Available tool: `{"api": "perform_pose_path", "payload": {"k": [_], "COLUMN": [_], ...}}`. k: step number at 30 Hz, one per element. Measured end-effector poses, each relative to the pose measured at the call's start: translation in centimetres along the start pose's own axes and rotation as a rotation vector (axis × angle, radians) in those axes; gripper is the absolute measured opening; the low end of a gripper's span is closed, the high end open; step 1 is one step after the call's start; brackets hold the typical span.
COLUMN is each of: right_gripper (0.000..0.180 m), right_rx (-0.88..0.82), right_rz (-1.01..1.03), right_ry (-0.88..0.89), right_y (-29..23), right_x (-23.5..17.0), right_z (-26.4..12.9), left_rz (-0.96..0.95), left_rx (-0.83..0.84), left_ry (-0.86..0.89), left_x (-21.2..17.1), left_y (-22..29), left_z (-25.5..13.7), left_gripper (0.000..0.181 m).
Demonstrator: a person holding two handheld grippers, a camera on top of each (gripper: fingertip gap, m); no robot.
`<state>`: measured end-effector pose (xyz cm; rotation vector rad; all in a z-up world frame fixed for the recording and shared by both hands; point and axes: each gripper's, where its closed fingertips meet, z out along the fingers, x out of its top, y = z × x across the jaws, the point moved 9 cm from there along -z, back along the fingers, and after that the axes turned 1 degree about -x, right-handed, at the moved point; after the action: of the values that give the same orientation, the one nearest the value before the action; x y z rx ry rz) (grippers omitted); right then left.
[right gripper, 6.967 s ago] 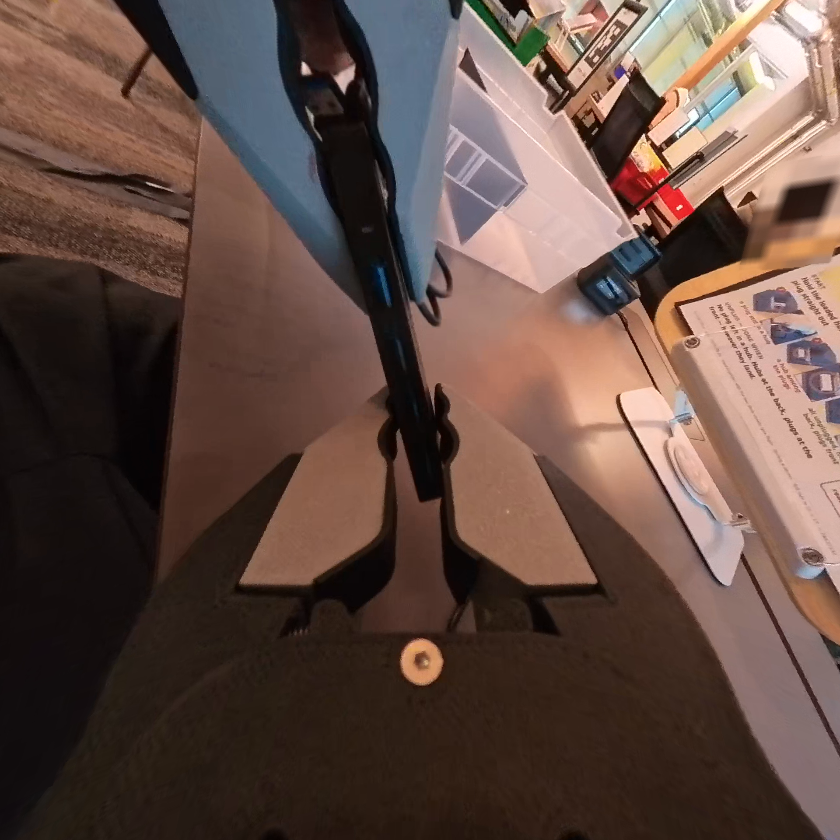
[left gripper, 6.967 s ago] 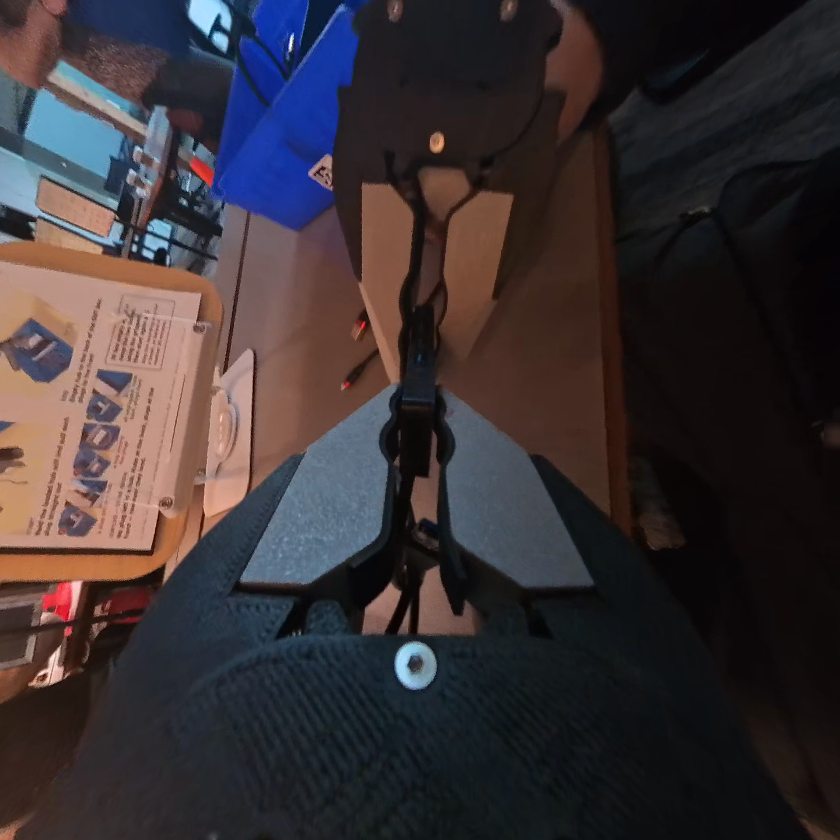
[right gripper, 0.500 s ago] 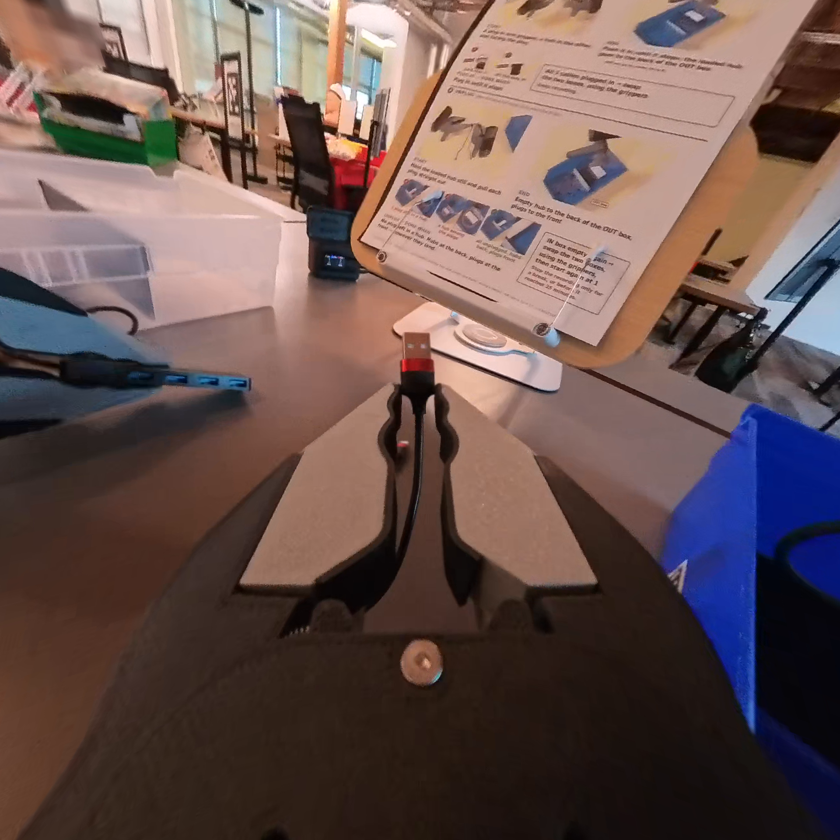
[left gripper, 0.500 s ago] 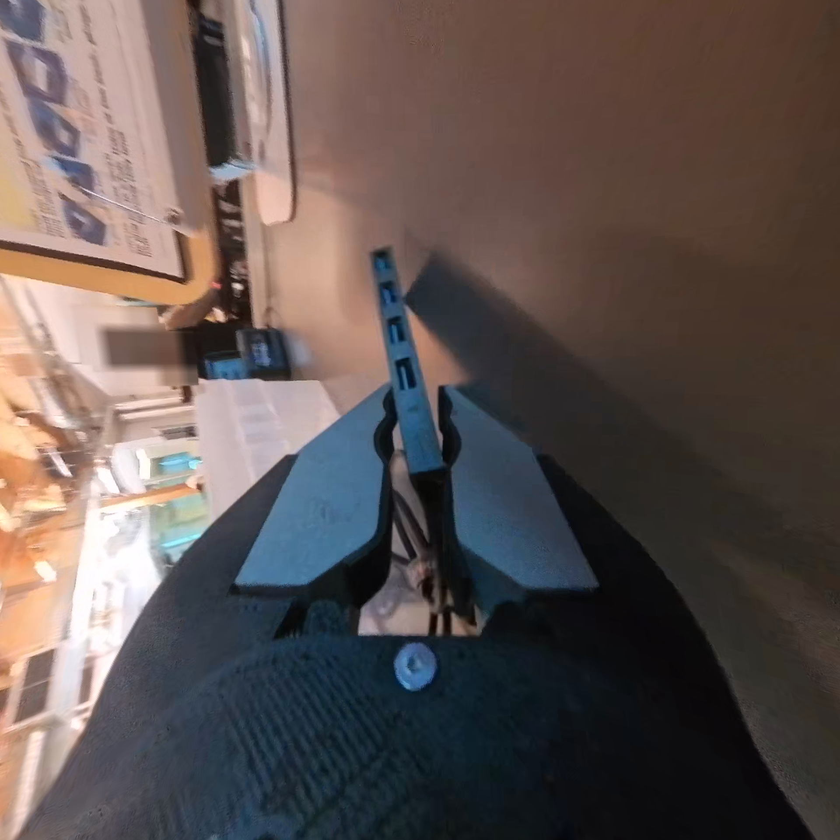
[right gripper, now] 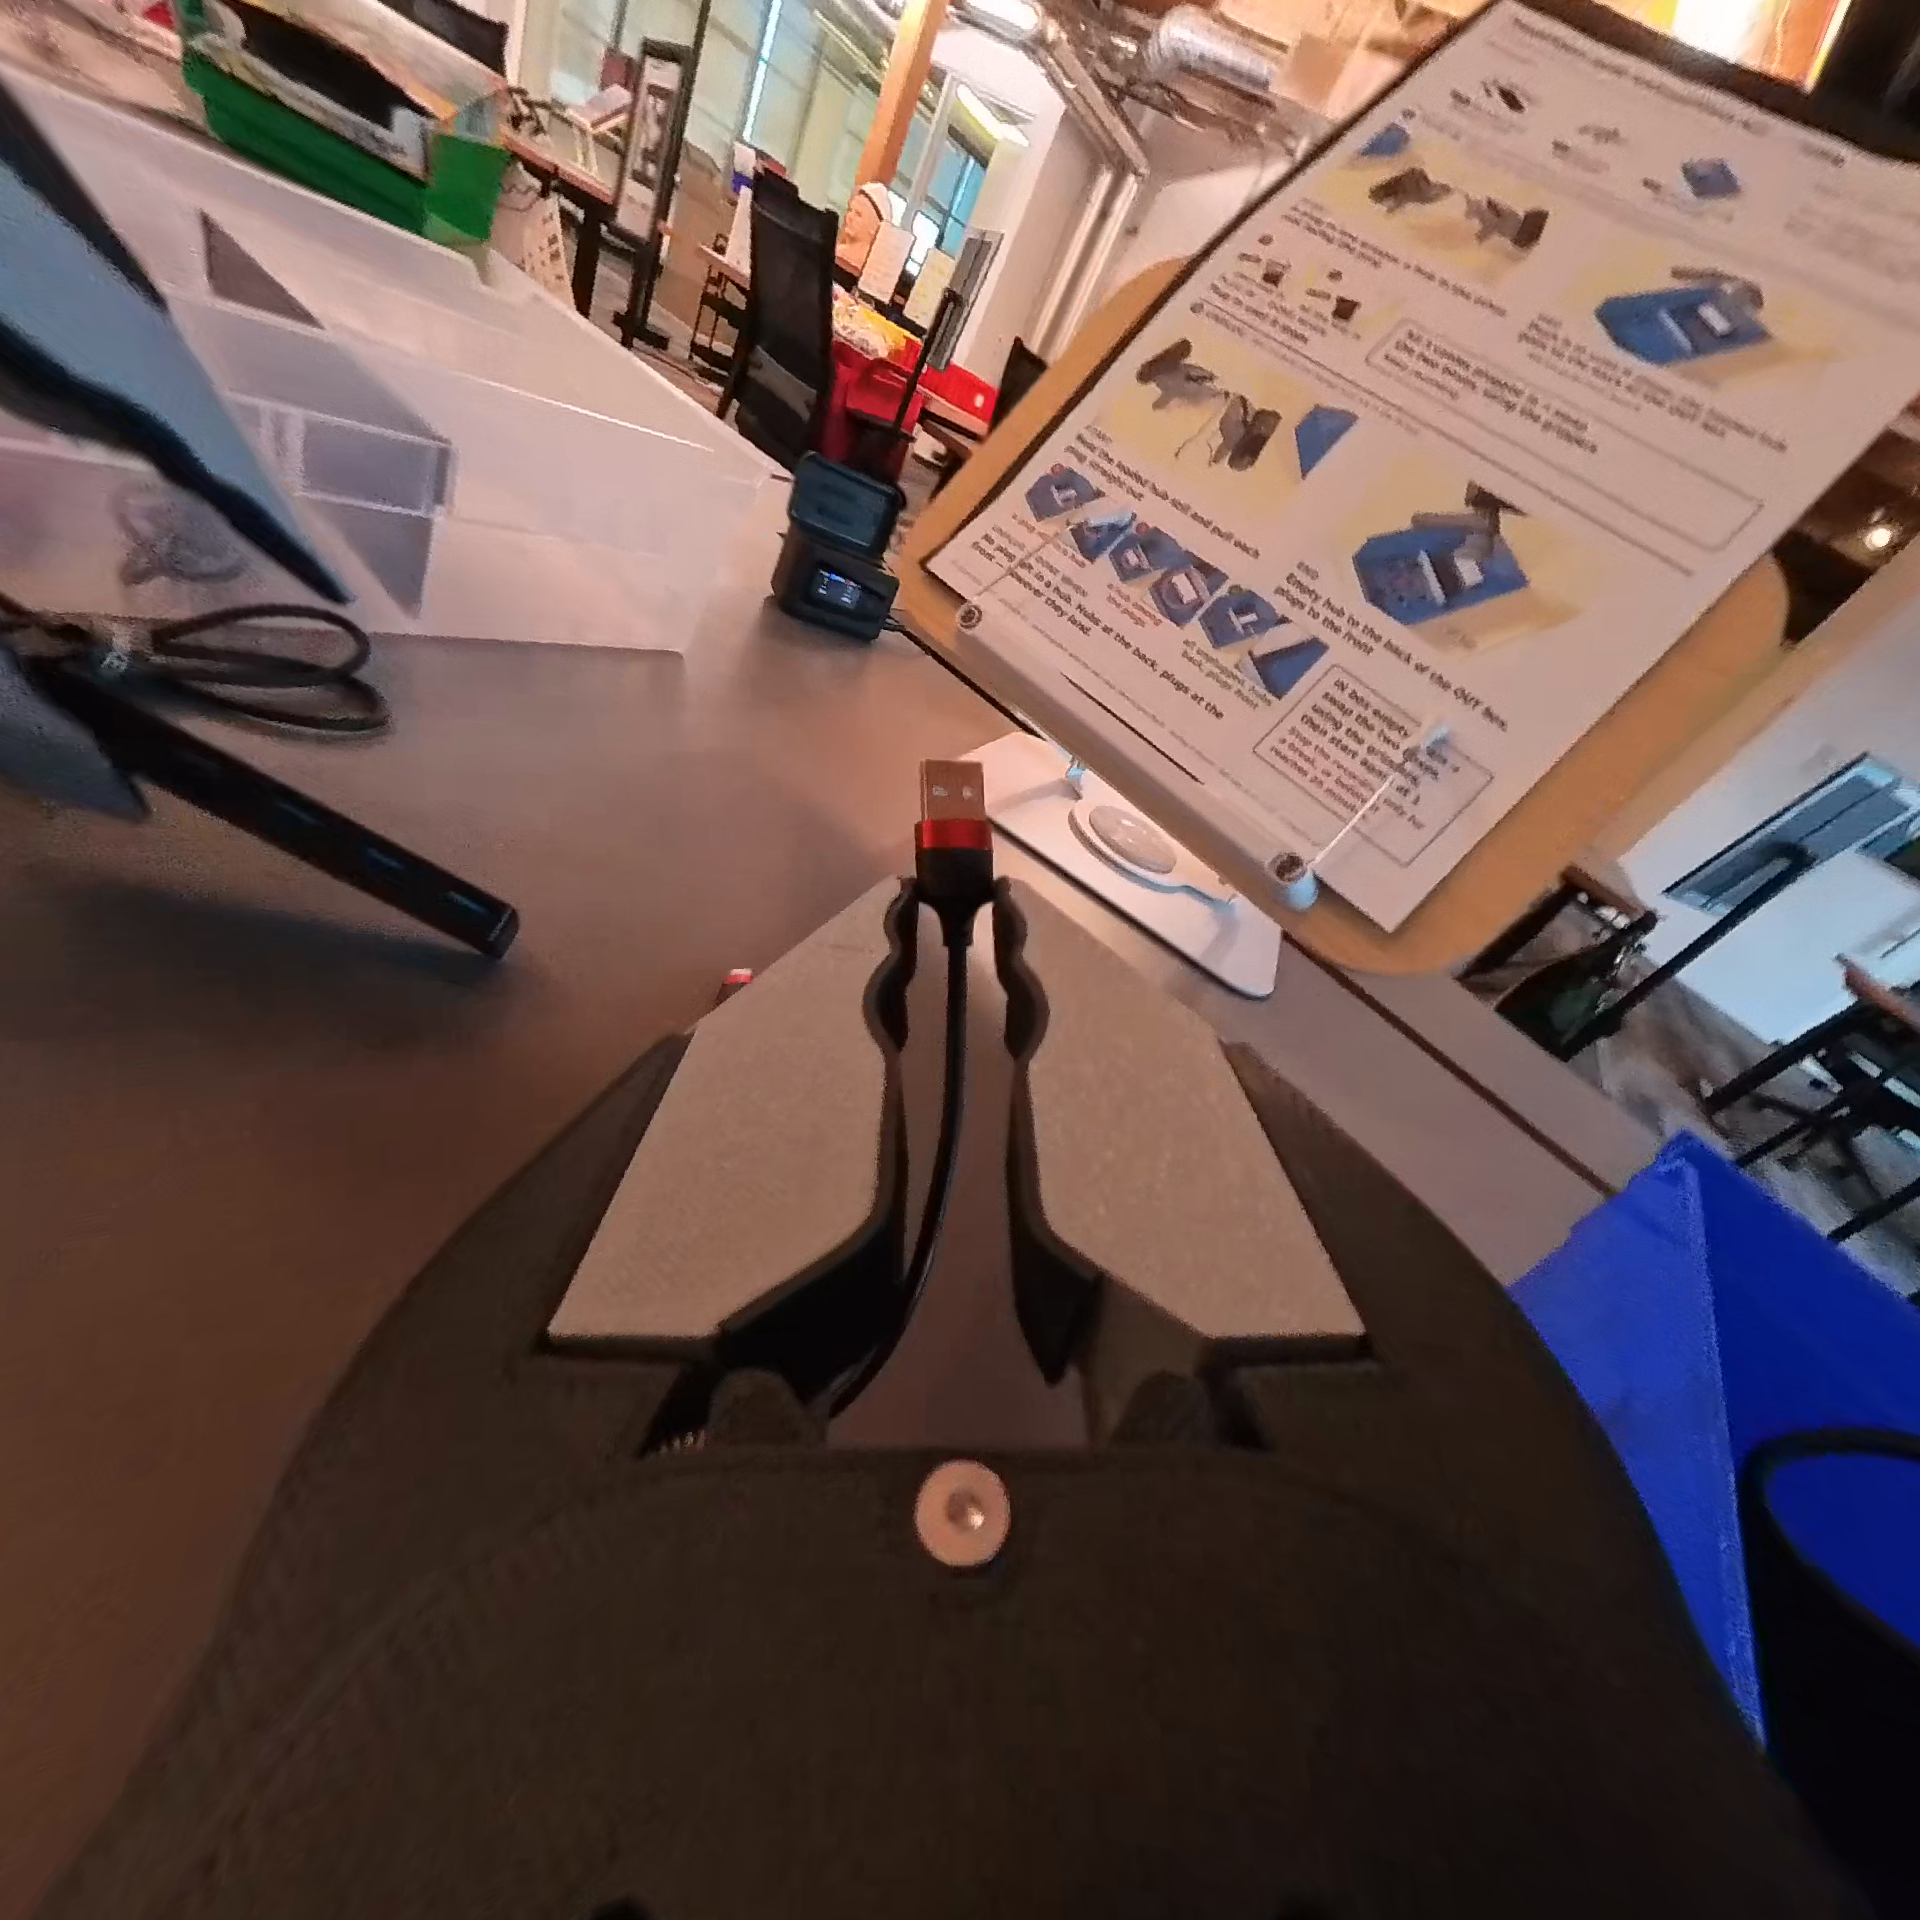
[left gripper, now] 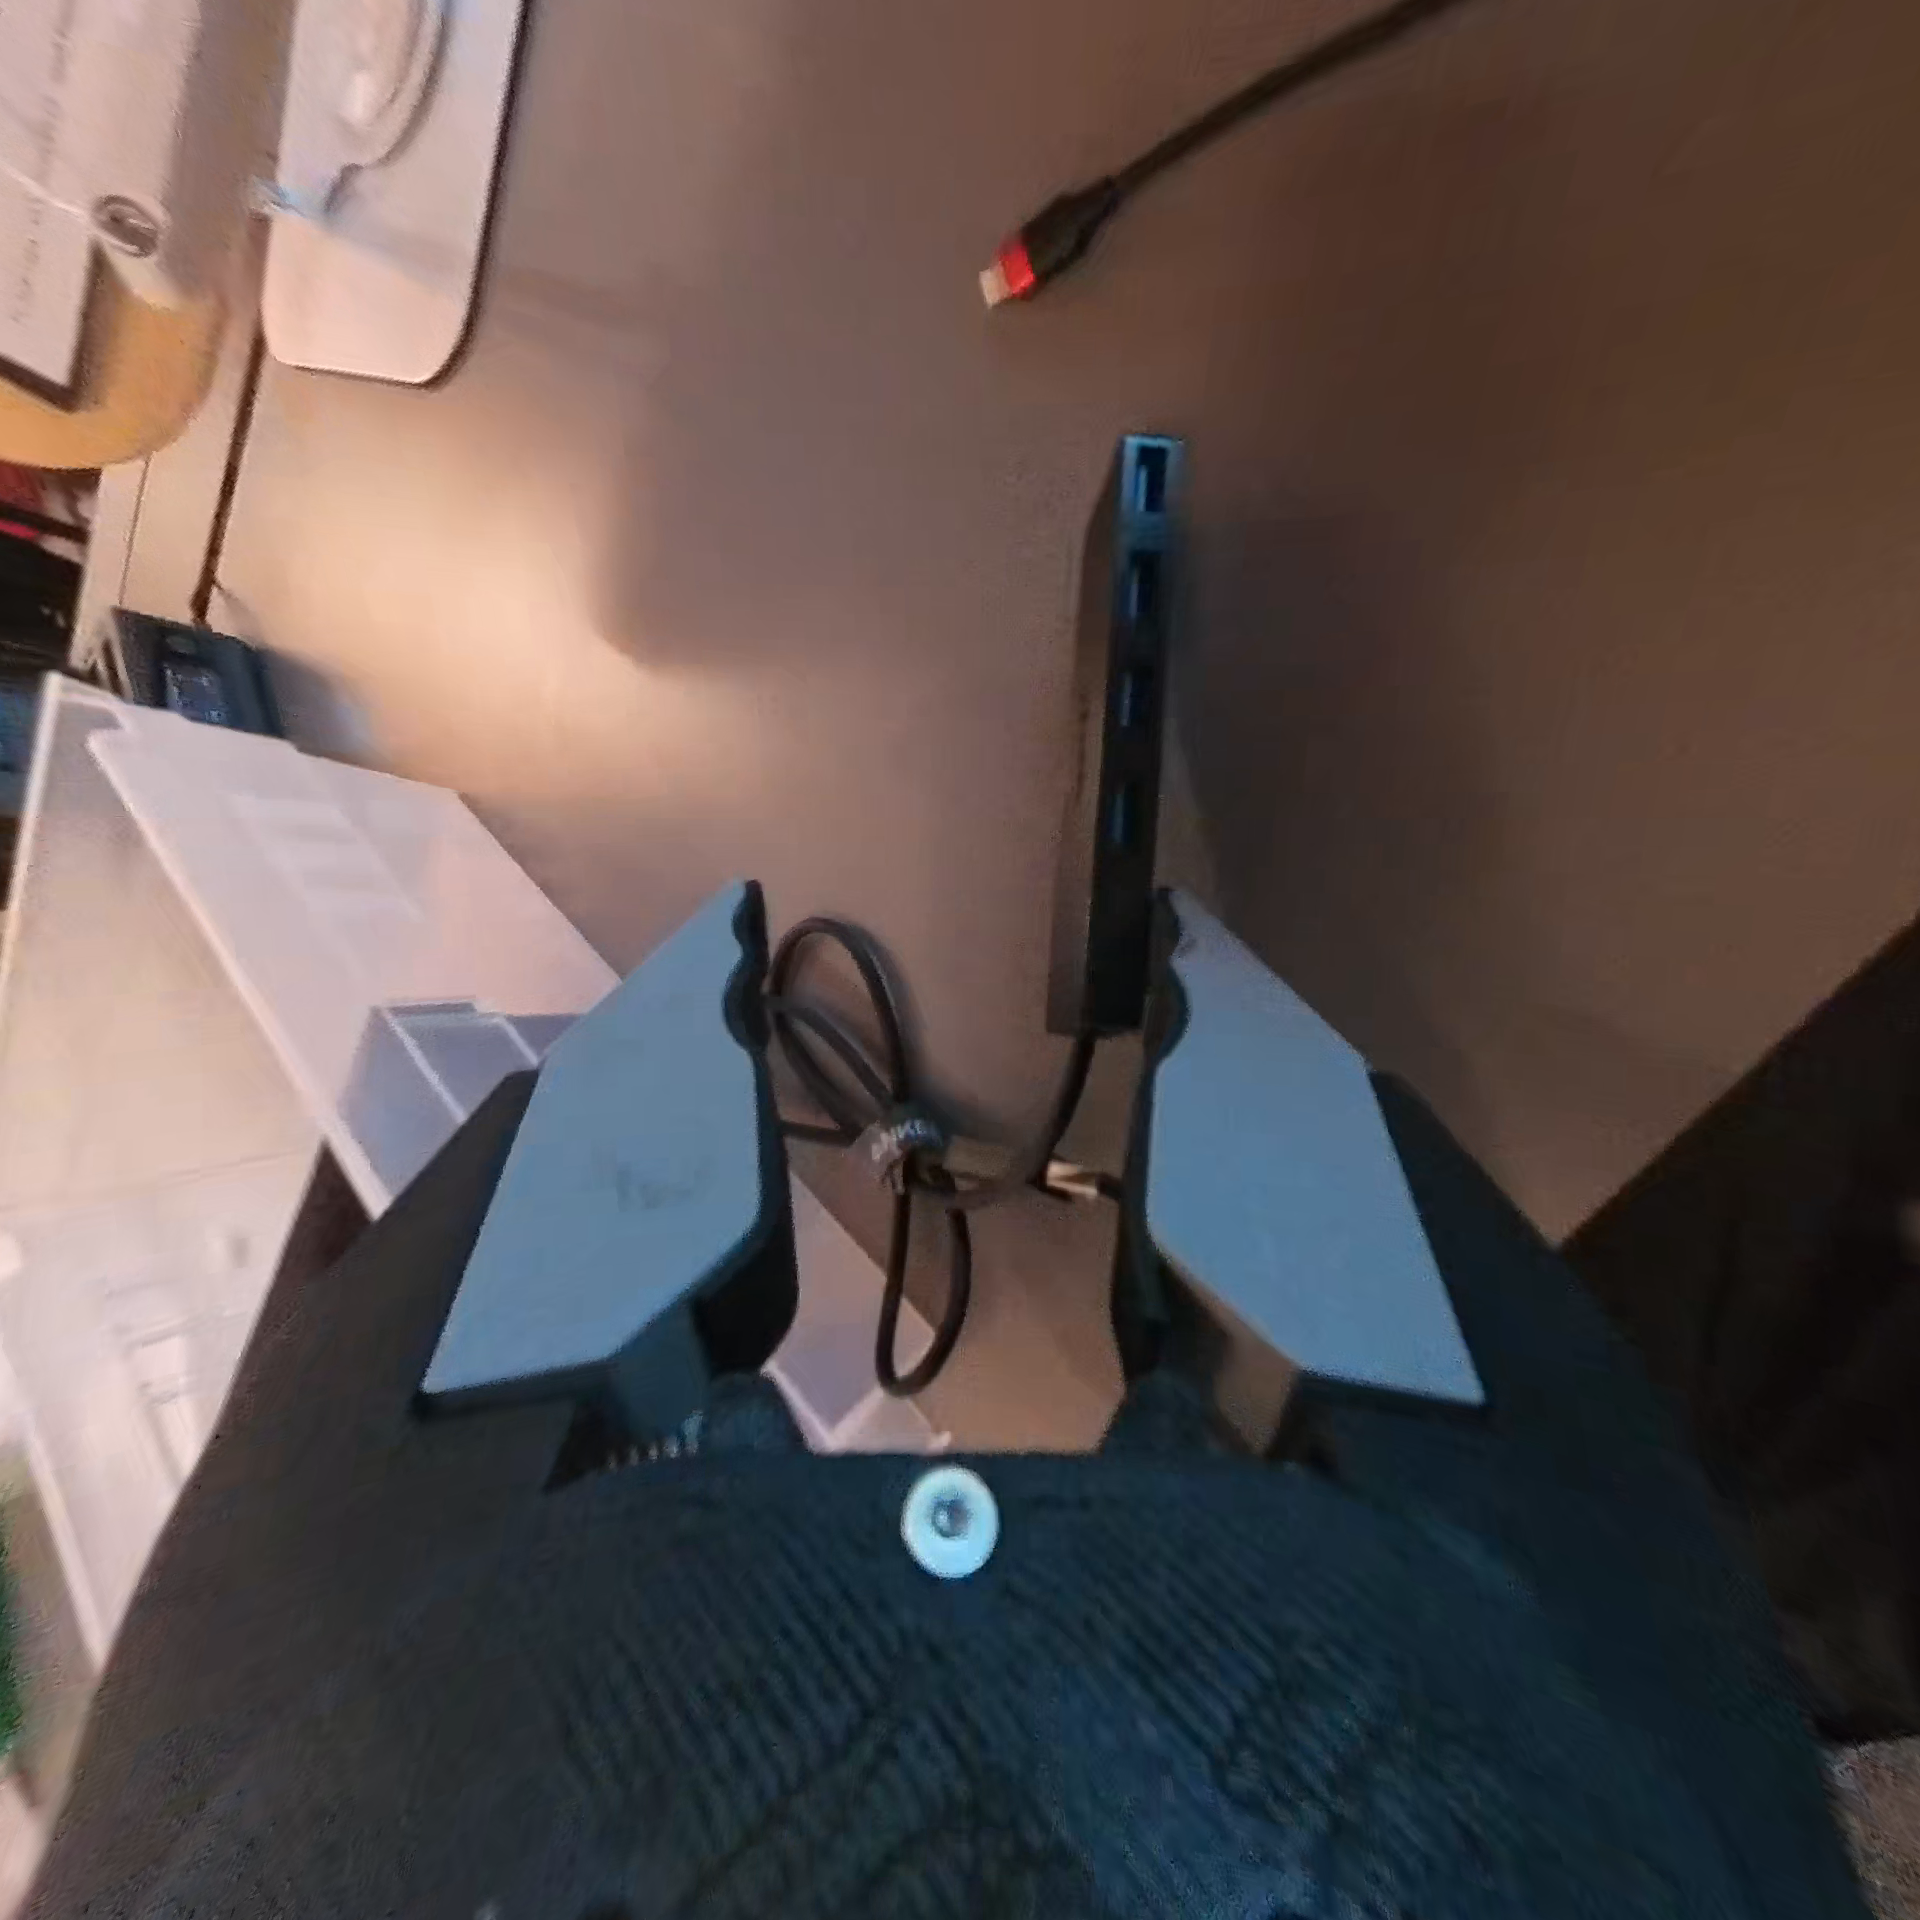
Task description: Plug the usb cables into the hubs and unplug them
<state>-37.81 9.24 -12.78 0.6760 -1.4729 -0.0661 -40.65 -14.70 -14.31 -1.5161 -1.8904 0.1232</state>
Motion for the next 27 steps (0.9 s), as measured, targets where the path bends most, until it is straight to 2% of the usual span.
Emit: {"api": "perform_pose_path", "payload": {"k": [4, 11, 15, 20, 24, 27], "right_gripper": [0.011, 0.011, 0.011, 0.01, 0.01, 0.011], "right_rx": [0.0, 0.007, -0.022, -0.046, -0.067, -0.065], "right_rz": [-0.1, -0.185, -0.292, -0.652, -0.899, -0.942], "right_ry": [0.017, 0.02, 0.11, 0.19, 0.22, 0.229], "right_y": [-1.1, -2.1, -3.1, -7.4, -10.5, -11.1], "right_x": [0.5, 0.8, 1.9, 2.9, 2.5, 2.4], "right_z": [0.0, 0.0, -0.9, -1.8, -2.0, -2.1], "left_rz": [-0.041, 0.013, -0.078, -0.214, -0.231, -0.187], "left_rx": [-0.062, -0.182, -0.299, -0.4, -0.466, -0.475], "left_ry": [0.029, 0.029, 0.221, 0.421, 0.462, 0.481], "left_x": [-0.4, 0.0, 1.8, 3.9, 4.2, 4.1], "left_y": [-0.3, 1.6, 1.9, 1.7, 2.1, 2.4], "left_z": [-1.3, -1.0, -2.9, -3.3, -2.8, -2.9], "left_gripper": [0.07, 0.065, 0.06, 0.057, 0.038, 0.022]}}
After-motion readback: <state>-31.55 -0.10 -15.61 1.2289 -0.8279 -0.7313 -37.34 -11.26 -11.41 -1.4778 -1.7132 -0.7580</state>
